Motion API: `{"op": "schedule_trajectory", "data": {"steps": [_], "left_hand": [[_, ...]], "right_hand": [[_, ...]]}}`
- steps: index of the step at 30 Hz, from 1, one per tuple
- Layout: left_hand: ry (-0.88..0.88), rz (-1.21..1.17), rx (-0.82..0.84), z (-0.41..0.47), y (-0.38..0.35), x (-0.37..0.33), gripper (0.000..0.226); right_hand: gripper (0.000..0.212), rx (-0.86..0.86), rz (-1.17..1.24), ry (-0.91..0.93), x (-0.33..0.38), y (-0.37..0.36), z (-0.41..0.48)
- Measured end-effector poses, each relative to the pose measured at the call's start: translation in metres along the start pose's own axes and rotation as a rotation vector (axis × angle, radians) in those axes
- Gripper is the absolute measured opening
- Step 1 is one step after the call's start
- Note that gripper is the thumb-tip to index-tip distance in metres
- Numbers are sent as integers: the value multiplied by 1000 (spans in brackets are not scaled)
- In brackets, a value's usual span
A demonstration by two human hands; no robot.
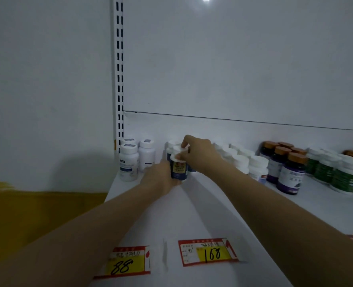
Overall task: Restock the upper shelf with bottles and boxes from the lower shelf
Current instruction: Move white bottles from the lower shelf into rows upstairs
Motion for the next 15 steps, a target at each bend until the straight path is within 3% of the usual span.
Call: {"op": "schedule_trajectory", "data": {"steps": [6,10,15], "left_hand": [[-18,-2,16,3,-5,5,50],[44,41,10,-1,4,2,43],[-43,129,-334,-19,31,-33,33]], "right_hand": [[35,0,8,-4,-1,-4,1],[51,-23,-75,21,-1,15,-3],[39,-184,-287,69,-19,96,-17]]}}
Point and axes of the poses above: each hand's wrist, its own z-axis towards the middle knuckle, its own y-axis out of the back of the hand, x = y × z, the point moved 3 cm from there along z, towards the middle knuckle, and after that the axes turned 2 degrees about -x, right-handed, at the moved point
